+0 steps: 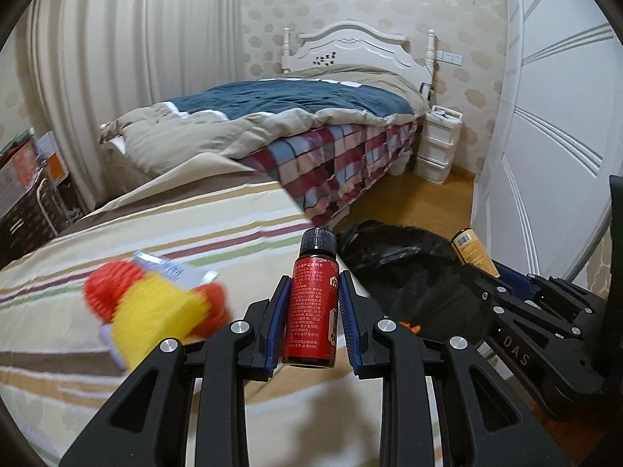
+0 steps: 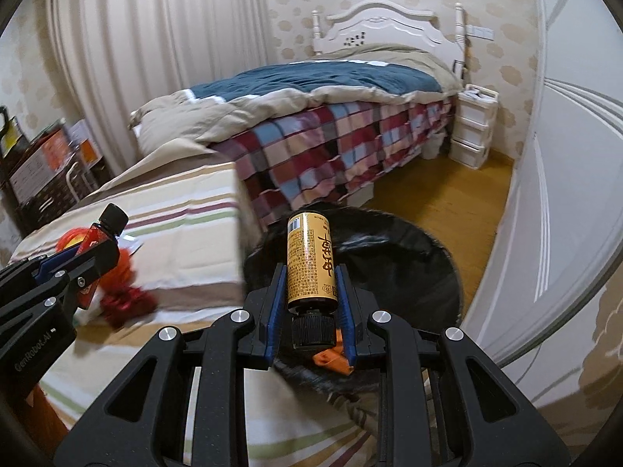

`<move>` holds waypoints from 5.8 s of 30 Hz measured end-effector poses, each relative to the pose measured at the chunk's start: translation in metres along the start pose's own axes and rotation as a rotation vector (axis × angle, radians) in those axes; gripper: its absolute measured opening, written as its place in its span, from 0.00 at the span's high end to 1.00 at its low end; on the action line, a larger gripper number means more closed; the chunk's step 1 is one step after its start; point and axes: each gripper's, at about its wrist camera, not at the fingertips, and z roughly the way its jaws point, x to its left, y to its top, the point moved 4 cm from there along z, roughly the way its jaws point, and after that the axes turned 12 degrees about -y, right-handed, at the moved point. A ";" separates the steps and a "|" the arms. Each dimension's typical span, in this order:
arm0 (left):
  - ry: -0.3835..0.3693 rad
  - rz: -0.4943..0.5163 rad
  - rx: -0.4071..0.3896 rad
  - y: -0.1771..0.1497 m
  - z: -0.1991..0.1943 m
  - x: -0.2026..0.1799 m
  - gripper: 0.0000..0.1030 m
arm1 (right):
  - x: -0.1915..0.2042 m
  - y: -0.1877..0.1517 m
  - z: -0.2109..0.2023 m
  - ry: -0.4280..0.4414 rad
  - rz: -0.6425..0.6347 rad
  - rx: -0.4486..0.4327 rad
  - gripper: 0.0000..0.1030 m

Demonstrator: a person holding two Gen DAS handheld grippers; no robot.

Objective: Collect trash
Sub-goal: 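Carry the red can and gold bottle over the trash bin, then open both grippers to drop the can and bottle into the bin, then move both grippers back toward the pile on the bed, then grasp the yellow foam net with the left gripper and lift it, then grasp the white crumpled ball with the right gripper while the left gripper holds the yellow net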

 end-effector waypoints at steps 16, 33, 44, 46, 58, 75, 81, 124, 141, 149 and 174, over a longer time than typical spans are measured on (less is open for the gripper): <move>0.019 0.043 0.106 0.008 0.082 -0.030 0.73 | -0.038 0.006 0.054 -0.052 0.045 0.042 0.77; 0.023 0.062 0.153 0.010 0.113 -0.039 0.73 | -0.051 0.001 0.085 -0.075 0.065 0.093 0.77; 0.050 0.070 0.113 0.013 0.106 -0.038 0.33 | -0.063 -0.001 0.085 -0.115 0.102 0.081 0.60; 0.059 0.071 0.106 0.014 0.103 -0.037 0.29 | -0.064 -0.002 0.083 -0.121 0.106 0.081 0.56; 0.105 0.050 0.066 0.007 0.064 -0.021 0.23 | -0.054 -0.009 0.058 -0.121 0.097 0.072 0.38; 0.196 -0.056 0.011 -0.015 -0.021 0.044 0.22 | 0.008 -0.016 0.012 -0.011 0.044 0.058 0.36; 0.239 -0.127 0.008 -0.027 -0.039 0.083 0.22 | 0.036 -0.021 0.001 0.029 0.000 0.057 0.36; 0.228 -0.208 -0.022 -0.061 -0.098 0.148 0.49 | 0.121 -0.035 -0.028 0.138 -0.158 0.052 0.35; 0.339 -0.324 -0.005 -0.105 -0.130 0.209 0.49 | 0.198 -0.046 -0.047 0.225 -0.315 0.030 0.35; 0.340 -0.357 0.003 -0.114 -0.131 0.219 0.49 | 0.218 -0.053 -0.035 0.226 -0.371 0.062 0.56; 0.269 -0.323 -0.007 -0.105 -0.127 0.180 0.49 | 0.184 -0.045 -0.060 0.223 -0.303 0.006 0.68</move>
